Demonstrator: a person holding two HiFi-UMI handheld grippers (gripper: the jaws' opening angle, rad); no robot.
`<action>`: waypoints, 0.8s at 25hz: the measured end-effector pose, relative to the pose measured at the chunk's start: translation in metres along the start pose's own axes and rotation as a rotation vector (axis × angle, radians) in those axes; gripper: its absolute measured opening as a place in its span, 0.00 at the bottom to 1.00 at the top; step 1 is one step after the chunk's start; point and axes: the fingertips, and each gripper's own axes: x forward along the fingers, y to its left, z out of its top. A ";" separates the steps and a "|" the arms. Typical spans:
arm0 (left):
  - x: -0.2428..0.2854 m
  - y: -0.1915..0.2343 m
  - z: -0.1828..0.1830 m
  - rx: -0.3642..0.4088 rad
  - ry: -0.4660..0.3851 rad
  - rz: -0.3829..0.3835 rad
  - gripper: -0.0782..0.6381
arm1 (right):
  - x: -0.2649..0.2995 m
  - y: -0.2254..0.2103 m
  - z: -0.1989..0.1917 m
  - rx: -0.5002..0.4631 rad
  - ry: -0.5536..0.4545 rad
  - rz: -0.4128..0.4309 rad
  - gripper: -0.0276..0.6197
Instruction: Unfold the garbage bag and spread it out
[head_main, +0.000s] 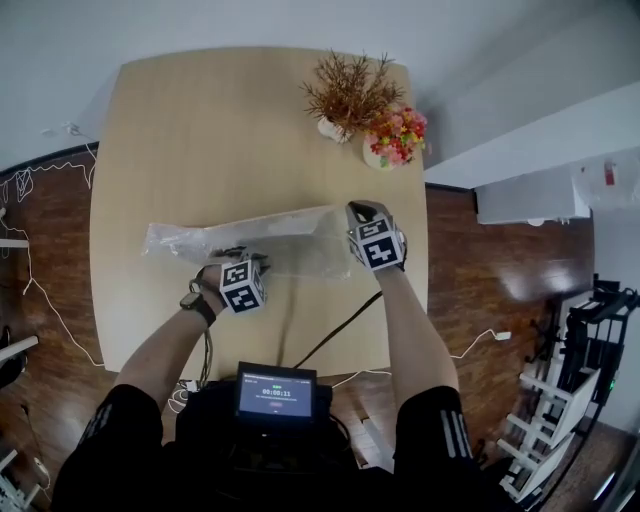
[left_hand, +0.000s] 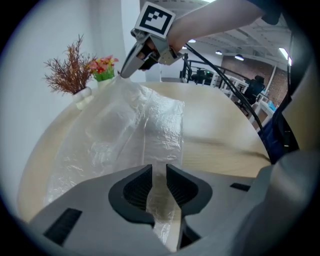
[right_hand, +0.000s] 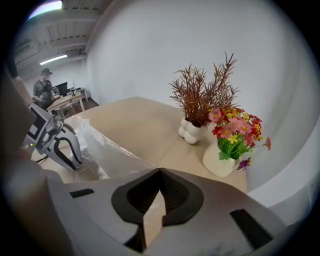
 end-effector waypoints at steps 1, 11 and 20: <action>0.001 0.000 -0.001 -0.002 0.000 -0.003 0.24 | 0.004 -0.003 -0.002 0.009 0.008 -0.007 0.07; 0.003 0.002 -0.002 -0.025 -0.019 -0.015 0.24 | 0.043 -0.015 -0.023 0.057 0.093 -0.031 0.07; 0.003 0.002 -0.002 0.008 -0.021 -0.003 0.22 | 0.061 -0.022 -0.043 0.085 0.150 -0.047 0.08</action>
